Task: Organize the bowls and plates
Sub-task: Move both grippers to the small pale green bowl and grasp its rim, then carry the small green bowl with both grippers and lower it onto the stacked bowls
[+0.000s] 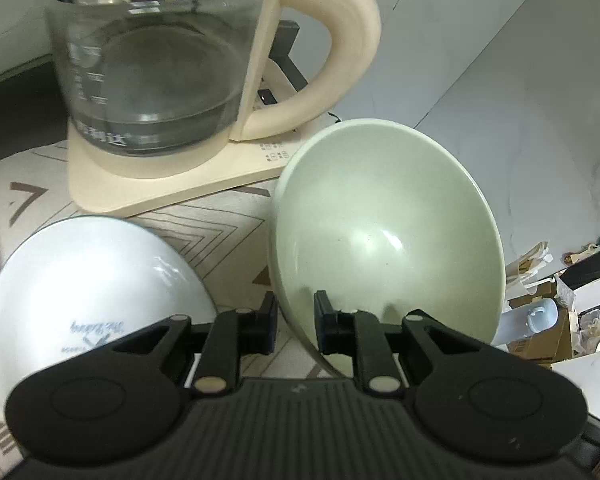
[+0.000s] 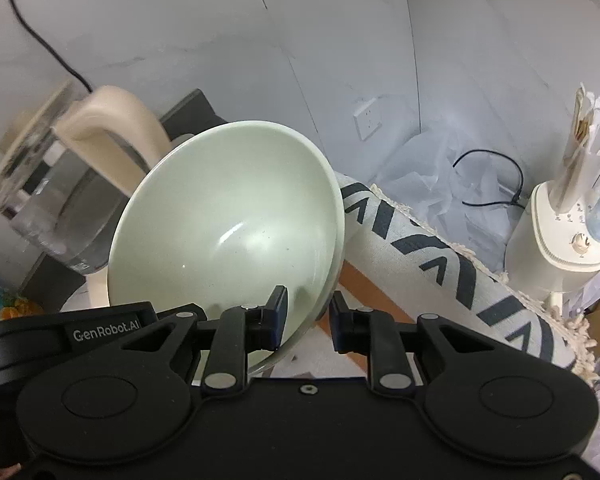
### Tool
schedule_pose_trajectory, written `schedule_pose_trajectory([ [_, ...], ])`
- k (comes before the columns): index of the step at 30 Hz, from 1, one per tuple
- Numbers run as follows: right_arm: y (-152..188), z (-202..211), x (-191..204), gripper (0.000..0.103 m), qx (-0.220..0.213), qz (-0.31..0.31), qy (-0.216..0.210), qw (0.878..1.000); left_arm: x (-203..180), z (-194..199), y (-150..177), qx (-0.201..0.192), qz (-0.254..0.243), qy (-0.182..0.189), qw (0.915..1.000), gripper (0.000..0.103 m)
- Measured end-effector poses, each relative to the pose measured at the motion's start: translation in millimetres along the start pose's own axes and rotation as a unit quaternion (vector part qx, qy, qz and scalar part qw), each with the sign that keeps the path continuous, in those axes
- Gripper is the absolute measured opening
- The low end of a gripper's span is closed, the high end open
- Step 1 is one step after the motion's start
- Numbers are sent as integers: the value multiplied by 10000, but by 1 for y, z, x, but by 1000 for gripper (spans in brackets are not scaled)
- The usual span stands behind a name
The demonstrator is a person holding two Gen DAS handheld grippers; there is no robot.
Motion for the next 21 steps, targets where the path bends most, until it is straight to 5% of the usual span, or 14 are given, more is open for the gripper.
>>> schedule_pose_trajectory([
  [21,46,55,1,22,-249,294,-235,9990,-4,60,65,-361,133,-104,9992,17],
])
Point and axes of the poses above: each gripper's, at about its wrist camera, not at the fingertips, and z roughly against the way its jaws point, x to its left, y to its underside, the point moved 2 cm from there along -z, roughly the way its jaws point, and after that the axes turned 15 degrees about x, right-handed, at the moved point
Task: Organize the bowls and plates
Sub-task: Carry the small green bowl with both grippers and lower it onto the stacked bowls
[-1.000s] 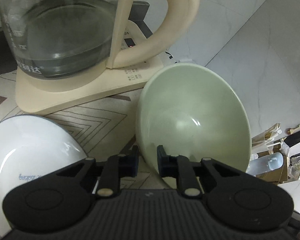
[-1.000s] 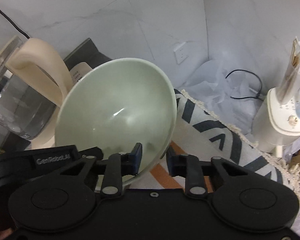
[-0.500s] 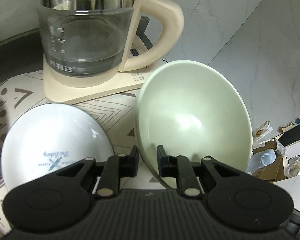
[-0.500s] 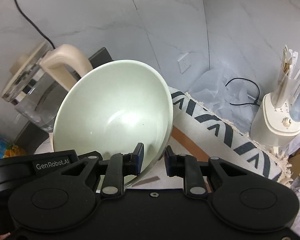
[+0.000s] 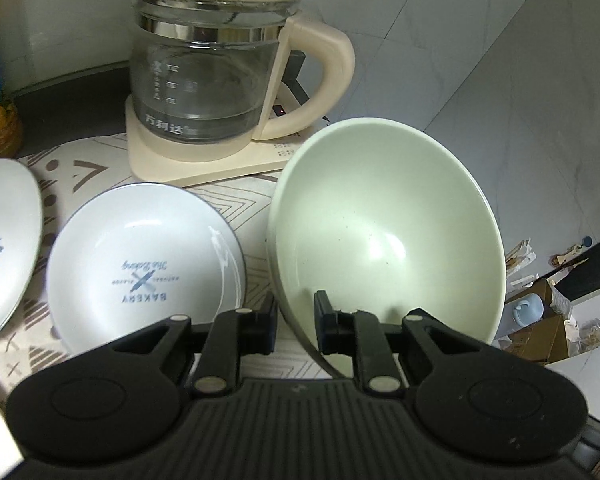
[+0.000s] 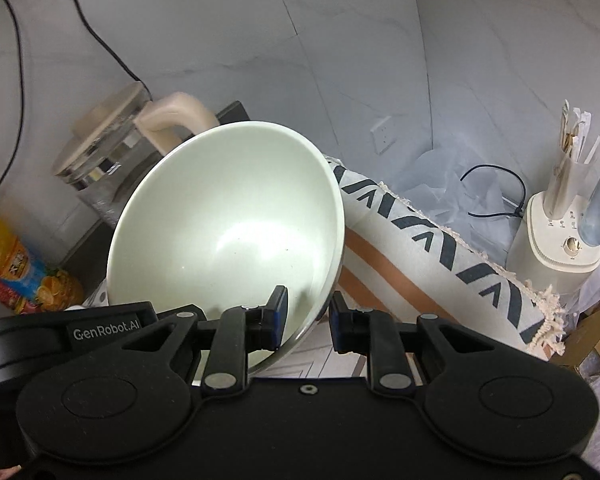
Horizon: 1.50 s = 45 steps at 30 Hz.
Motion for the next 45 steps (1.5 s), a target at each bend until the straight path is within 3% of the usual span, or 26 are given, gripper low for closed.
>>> schedule_pose_trajectory([
  [26,72,74,19,21,-84,808,-497,9955,17,85,101,-352,396,-259,9983,18],
  [45,105,80,12,21,156,939,-786,9923,27,89,142,-111,756,-410,9962,19],
])
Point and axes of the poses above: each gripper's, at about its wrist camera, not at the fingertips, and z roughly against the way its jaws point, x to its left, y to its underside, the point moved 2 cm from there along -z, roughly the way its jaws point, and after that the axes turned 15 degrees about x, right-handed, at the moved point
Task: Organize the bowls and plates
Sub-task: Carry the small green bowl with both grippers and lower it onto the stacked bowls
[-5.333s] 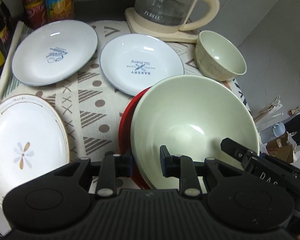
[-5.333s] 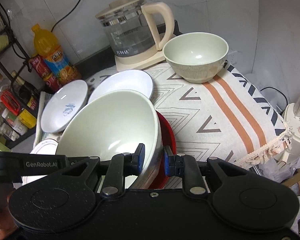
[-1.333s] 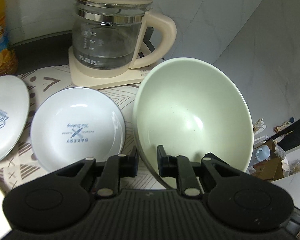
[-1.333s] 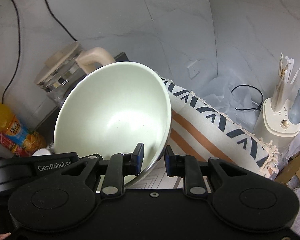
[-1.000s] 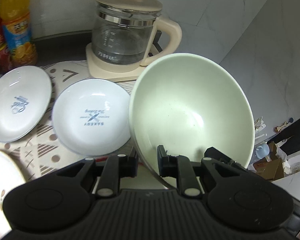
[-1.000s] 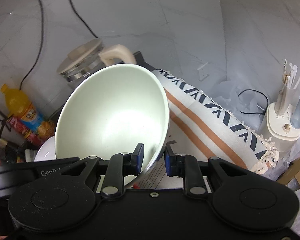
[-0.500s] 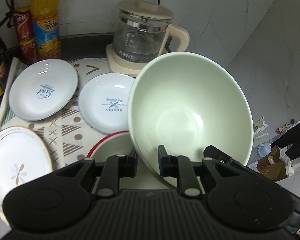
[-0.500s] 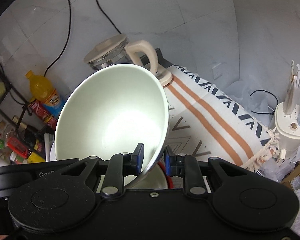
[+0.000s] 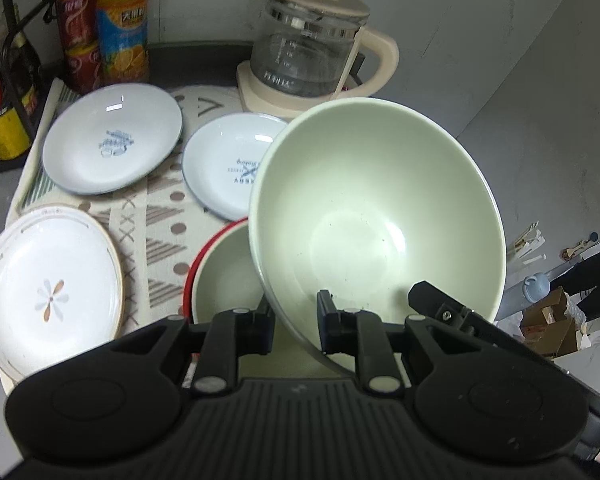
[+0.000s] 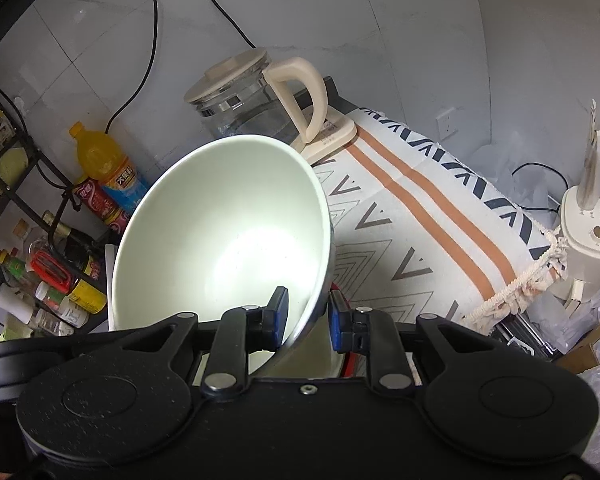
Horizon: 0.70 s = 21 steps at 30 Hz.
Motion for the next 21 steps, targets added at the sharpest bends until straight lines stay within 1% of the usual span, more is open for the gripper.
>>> schedule_pose_trajectory([
  [5,1,-8,-5,21,163,35,61,9998,1,-12,3,187,88,16,9998,19],
  [10,-1,-20,-7,21,427,67,102,9990,6,-21,-1,313,168,26,9994,20],
  [17,2,-40,2,22,807,262,187,9962,24,-36,0,607,433,-26,9972,20],
  [21,2,-50,9,22,983,425,243,9940,33,-39,1,691,557,-83,9960,20],
])
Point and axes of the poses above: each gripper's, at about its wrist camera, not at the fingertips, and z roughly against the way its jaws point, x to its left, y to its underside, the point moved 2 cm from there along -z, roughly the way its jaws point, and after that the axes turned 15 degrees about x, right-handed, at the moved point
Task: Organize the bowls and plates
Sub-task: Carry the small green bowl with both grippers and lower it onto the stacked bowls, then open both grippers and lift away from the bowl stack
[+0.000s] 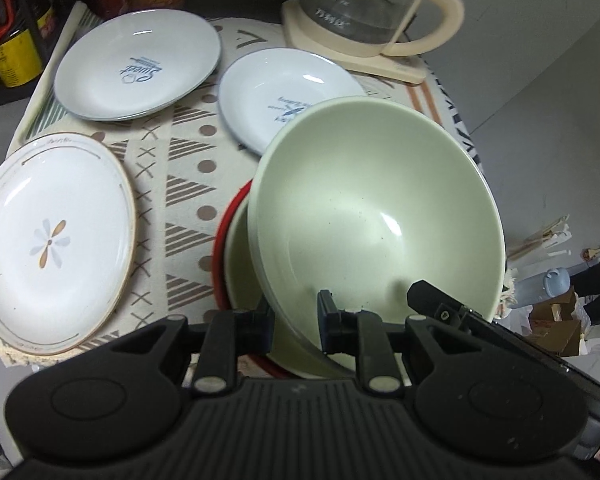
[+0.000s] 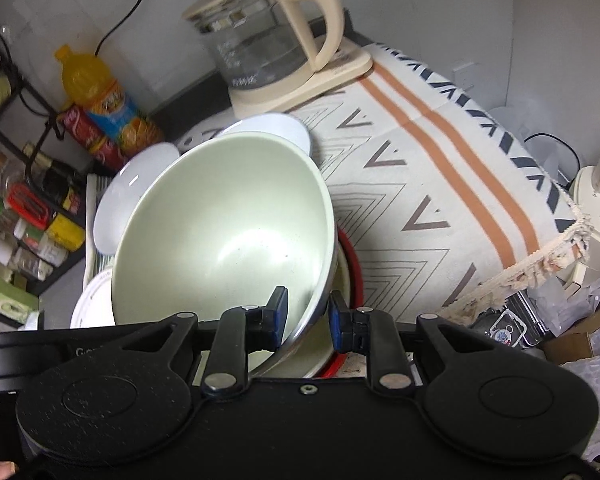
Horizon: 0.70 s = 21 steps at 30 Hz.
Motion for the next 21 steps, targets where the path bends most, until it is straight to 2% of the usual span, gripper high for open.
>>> schedule_pose_trajectory([
  [7,-1,-12,3,23,296,-31,-24,9996,6,-2,-2,23,59,-11,10000,21],
  [14,1,-6,2,29,282,-46,-171,9994,3,0,-3,21,71,-74,9999,22],
  [17,2,1,1,45,197,6,-399,9990,2,9,0,-199,84,-211,9995,28],
  [19,3,6,3,57,107,102,-305,9994,3,14,2,-277,138,-257,9992,30],
  [21,4,11,3,61,22,167,-301,9994,3,20,4,-433,137,-229,9987,33],
])
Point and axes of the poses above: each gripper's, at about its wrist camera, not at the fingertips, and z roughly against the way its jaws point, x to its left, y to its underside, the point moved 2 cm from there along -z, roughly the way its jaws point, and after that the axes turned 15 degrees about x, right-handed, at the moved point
